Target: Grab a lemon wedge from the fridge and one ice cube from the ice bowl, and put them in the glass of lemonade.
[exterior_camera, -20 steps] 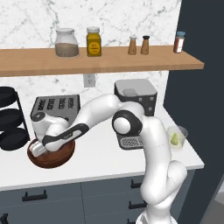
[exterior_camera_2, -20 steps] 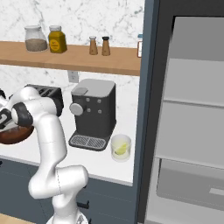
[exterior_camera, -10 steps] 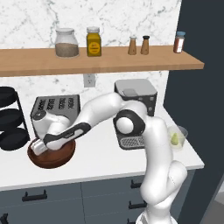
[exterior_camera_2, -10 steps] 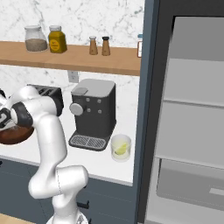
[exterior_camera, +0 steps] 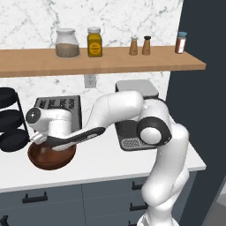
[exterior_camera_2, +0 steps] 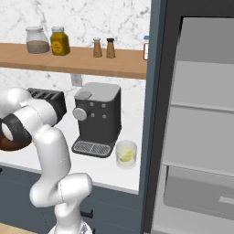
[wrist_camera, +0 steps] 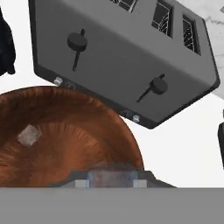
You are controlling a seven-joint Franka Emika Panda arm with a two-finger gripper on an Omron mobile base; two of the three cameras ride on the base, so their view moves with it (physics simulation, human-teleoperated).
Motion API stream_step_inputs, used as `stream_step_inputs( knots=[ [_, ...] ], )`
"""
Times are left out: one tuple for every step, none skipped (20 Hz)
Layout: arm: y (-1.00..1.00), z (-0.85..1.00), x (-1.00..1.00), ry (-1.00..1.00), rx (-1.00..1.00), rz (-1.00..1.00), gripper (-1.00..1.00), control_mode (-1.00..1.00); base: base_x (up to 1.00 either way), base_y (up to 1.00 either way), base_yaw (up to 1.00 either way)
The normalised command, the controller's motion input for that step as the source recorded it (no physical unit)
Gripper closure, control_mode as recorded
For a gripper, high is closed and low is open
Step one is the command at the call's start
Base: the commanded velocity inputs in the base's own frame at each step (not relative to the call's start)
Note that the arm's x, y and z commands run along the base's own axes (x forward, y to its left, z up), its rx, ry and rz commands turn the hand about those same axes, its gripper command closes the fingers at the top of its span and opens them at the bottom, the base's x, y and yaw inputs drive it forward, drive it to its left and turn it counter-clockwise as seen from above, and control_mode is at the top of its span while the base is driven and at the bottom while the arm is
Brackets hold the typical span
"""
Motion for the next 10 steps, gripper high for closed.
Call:
stream_step_inputs(
  knots=[
    [-1.0, 1.0, -0.67, -0.26, 0.12, -0.21, 1.0, -1.0, 0.0, 0.0, 0.0],
    [-1.0, 1.0, -0.44, -0.21, 0.09, -0.27, 1.0, -1.0, 0.0, 0.0, 0.0],
    [-1.0, 1.0, -0.37, -0.17, 0.08, -0.32, 1.0, -1.0, 0.0, 0.0, 0.0],
    [-1.0, 1.0, -0.32, -0.15, 0.08, -0.33, 1.0, -1.0, 0.0, 0.0, 0.0],
    [-1.0, 1.0, -0.31, -0.13, 0.08, -0.33, 1.0, -1.0, 0.0, 0.0, 0.0],
    [-1.0, 1.0, -0.29, -0.12, 0.07, -0.33, 1.0, -1.0, 0.0, 0.0, 0.0],
    [-1.0, 1.0, -0.27, -0.11, 0.07, -0.33, 1.0, -1.0, 0.0, 0.0, 0.0],
    [-1.0, 1.0, -0.24, -0.09, 0.08, -0.31, 1.0, -1.0, 0.0, 0.0, 0.0],
    [-1.0, 1.0, -0.24, -0.1, 0.09, -0.29, 1.0, -1.0, 0.0, 0.0, 0.0],
    [-1.0, 1.0, -0.2, -0.11, 0.09, -0.29, 1.0, -1.0, 0.0, 0.0, 0.0]
  ],
)
